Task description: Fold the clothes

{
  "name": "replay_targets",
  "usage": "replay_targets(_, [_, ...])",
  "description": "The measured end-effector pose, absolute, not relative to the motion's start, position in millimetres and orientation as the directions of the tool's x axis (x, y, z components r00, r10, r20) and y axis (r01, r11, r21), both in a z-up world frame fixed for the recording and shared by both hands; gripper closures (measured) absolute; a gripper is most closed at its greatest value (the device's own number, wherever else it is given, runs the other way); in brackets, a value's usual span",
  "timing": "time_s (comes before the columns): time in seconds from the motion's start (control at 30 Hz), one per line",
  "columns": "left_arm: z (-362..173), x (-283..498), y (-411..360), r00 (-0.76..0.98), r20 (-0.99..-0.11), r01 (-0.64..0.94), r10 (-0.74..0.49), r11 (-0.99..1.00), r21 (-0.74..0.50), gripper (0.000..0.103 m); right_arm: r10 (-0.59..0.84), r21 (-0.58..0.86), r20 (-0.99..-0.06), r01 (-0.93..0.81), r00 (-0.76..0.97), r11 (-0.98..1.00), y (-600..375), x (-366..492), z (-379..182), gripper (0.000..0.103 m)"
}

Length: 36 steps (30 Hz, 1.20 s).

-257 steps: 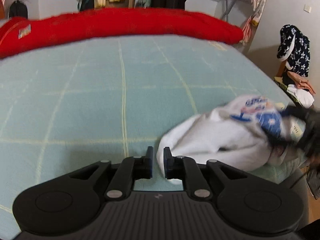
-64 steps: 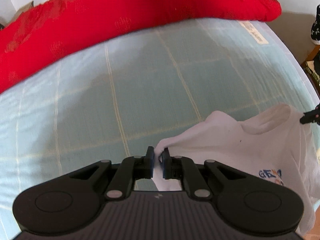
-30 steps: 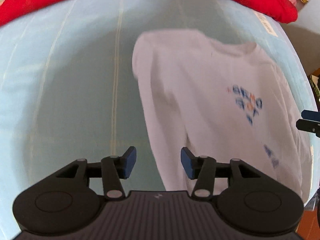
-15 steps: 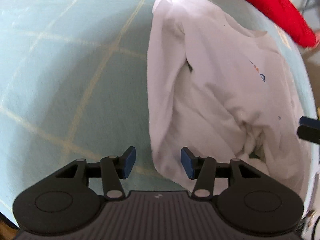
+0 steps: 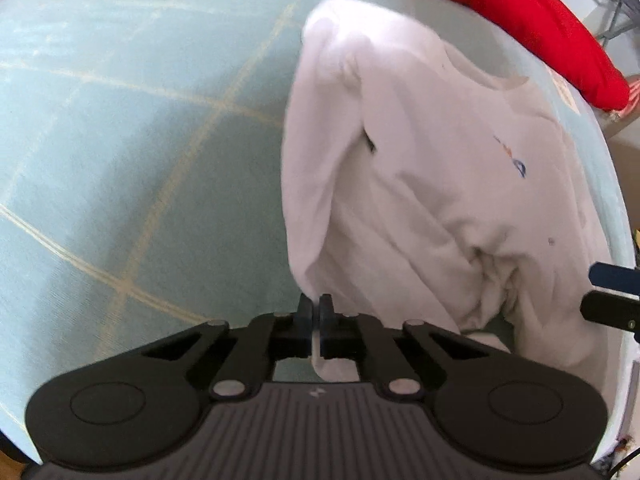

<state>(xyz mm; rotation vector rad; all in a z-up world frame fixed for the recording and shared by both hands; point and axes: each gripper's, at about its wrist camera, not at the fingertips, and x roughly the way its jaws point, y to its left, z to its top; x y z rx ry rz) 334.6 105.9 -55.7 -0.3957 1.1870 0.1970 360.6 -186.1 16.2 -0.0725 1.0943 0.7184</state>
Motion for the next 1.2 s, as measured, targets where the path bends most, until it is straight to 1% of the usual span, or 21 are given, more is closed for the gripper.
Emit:
replay_targets(0.13, [-38.3,336.6,131.8,0.375,-0.927,-0.368,0.007,0.919,-0.142,0.102,0.487,0.262,-0.828,-0.577,0.278,0.774,-186.5,362.6,20.4,0.038])
replay_targets(0.33, [-12.9,340.6,182.9,0.381,-0.907,-0.384,0.180,0.923,0.022,0.102,0.492,0.253,-0.821,-0.588,0.290,0.769,-183.8,363.1,22.4,0.038])
replay_targets(0.47, [3.3,358.0,204.7,0.401,-0.872,-0.399,0.281,0.910,0.110,0.102,0.489,0.248,-0.823,-0.593,0.288,0.766,-181.2,363.3,22.5,0.038])
replay_targets(0.63, [24.6,379.3,213.1,0.440,-0.823,-0.389,0.359,0.902,0.186,0.102,0.486,0.240,-0.821,-0.591,0.300,0.771,-179.4,365.4,27.0,0.038])
replay_targets(0.7, [25.8,384.4,211.3,0.452,-0.822,-0.385,0.348,0.907,0.172,0.102,0.485,0.238,-0.819,-0.588,0.306,0.773,-178.7,366.5,29.0,0.038])
replay_targets(0.87, [9.4,384.2,175.5,0.464,-0.861,-0.250,0.208,0.963,0.099,0.102,0.486,0.240,-0.819,-0.588,0.305,0.773,-175.3,366.7,27.7,0.038])
replay_targets(1.03, [-28.9,379.3,135.6,0.428,-0.903,-0.144,0.047,0.990,-0.016,0.102,0.484,0.244,-0.824,-0.587,0.294,0.772,-171.4,364.2,18.2,0.038])
replay_targets(1.13, [-51.1,380.2,118.1,0.399,-0.916,-0.119,-0.038,0.989,-0.093,0.102,0.485,0.251,-0.828,-0.588,0.282,0.769,-169.5,362.2,11.8,0.038])
replay_targets(1.2, [-62.6,382.1,106.5,0.387,-0.918,-0.086,-0.082,0.988,-0.125,0.099,0.482,0.250,-0.832,-0.591,0.274,0.767,-167.2,360.9,7.2,0.038])
